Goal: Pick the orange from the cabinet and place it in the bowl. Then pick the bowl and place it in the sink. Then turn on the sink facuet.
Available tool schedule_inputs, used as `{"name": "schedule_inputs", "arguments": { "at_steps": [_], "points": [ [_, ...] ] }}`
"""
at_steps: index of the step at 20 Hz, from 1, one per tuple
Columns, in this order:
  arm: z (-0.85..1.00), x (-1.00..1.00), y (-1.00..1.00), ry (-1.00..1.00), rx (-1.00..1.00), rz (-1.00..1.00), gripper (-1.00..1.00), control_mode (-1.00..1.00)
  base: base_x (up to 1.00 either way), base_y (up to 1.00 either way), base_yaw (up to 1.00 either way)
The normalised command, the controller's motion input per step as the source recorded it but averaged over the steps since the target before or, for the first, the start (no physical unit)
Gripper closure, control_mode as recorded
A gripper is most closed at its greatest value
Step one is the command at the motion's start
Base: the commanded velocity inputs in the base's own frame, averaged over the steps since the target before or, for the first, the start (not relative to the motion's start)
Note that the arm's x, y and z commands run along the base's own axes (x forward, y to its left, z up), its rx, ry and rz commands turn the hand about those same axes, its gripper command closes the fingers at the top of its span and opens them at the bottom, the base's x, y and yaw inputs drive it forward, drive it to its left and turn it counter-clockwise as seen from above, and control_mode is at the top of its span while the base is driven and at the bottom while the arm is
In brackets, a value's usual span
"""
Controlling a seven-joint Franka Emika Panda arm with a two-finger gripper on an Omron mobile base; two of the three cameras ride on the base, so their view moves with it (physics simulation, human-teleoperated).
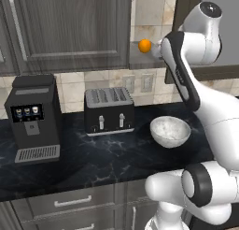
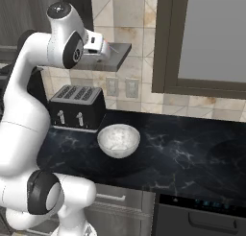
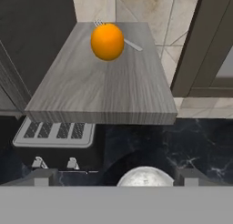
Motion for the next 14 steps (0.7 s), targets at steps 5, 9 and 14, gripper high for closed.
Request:
{"name": "schedule_inputs", "arguments": {
  "at_steps": [5,9,14],
  "points": [
    [0.00,0.27,0.00,0.00,0.00,0.00,-1.00,-1.00,0.00,0.00,0.00],
    [0.00,0.49,0.08,0.00,0.00,0.02,-1.00,-1.00,0.00,0.00,0.00],
    [0.00,0.53,0.03,0.00,0.00,0.11,-1.00,-1.00,0.00,0.00,0.00]
  ]
}}
